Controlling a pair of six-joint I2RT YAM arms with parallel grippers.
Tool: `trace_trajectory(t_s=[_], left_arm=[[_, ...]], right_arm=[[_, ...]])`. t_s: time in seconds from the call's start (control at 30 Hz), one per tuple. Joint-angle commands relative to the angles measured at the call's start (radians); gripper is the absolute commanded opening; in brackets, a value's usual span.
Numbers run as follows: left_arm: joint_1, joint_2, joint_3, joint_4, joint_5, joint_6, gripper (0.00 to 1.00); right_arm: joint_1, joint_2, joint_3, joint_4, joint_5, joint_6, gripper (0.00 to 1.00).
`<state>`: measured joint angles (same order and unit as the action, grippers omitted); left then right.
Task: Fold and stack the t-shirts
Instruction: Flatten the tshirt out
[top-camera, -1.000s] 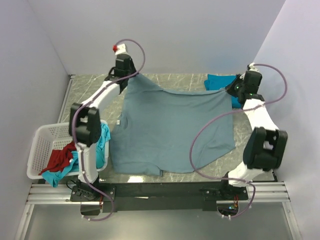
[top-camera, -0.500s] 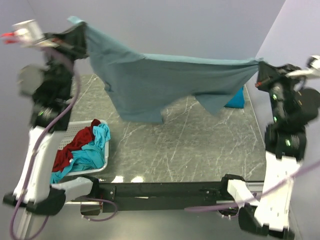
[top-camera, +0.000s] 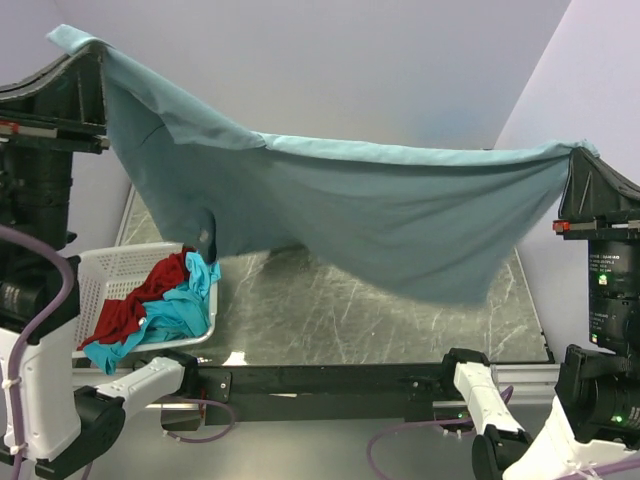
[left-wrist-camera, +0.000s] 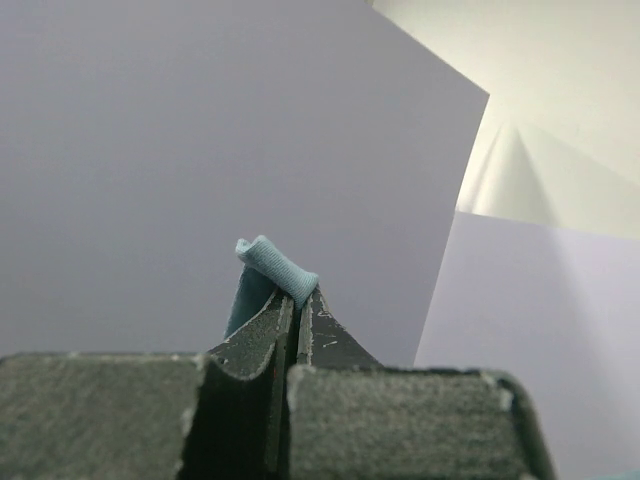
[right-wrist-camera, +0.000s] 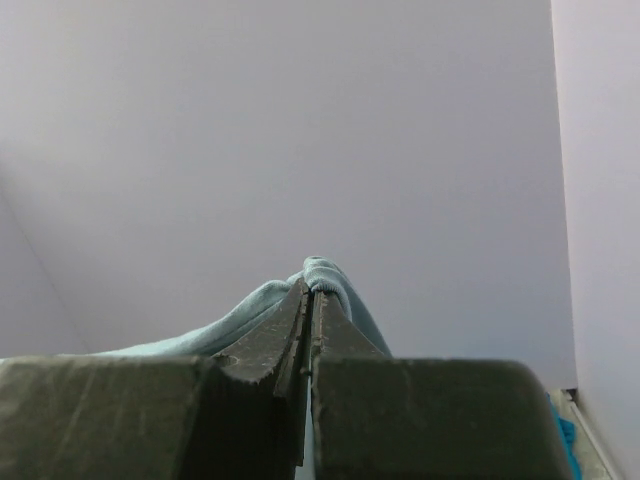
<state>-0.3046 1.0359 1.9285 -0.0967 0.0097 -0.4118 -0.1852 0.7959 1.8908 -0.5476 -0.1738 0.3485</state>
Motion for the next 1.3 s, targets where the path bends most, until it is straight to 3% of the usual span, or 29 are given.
trace_trajectory(t_s=[0.0, 0.23, 0.43, 0.6, 0.8, 0.93, 1.1, 1.2, 1.27], left_arm=[[-0.001, 0.013, 0.087, 0.006, 0.023, 0.018, 0.01], [-0.001, 0.114, 0.083, 0.051, -0.046, 0.03, 0.01], [0.002, 0.343, 0.118, 0.081, -0.137, 0.077, 0.01], [0.053, 0.556, 0.274, 0.081, -0.154, 0.067, 0.01], [0.113, 0.739, 0.484, 0.089, -0.1, 0.014, 0.01], [0.125, 0.715, 0.509, 0.202, -0.091, 0.011, 0.01], [0.142, 0.639, 0.466, 0.238, -0.091, 0.041, 0.01], [0.142, 0.549, 0.301, 0.277, -0.062, 0.079, 0.01], [0.142, 0.459, 0.108, 0.31, -0.066, 0.099, 0.01]], right_arm=[[0.004, 0.023, 0.034, -0.034, 0.02, -0.031, 0.0], [0.003, 0.111, -0.033, 0.067, 0.004, -0.046, 0.0], [0.004, 0.181, -0.186, 0.241, -0.078, -0.042, 0.0], [0.004, 0.323, -0.203, 0.328, -0.105, -0.028, 0.0], [0.004, 0.506, -0.059, 0.36, -0.128, 0.013, 0.0], [0.004, 0.6, 0.137, 0.33, -0.148, 0.056, 0.0], [0.004, 0.652, 0.206, 0.331, -0.194, 0.106, 0.0], [0.004, 0.617, 0.101, 0.406, -0.242, 0.119, 0.0], [0.004, 0.599, -0.002, 0.455, -0.276, 0.118, 0.0]])
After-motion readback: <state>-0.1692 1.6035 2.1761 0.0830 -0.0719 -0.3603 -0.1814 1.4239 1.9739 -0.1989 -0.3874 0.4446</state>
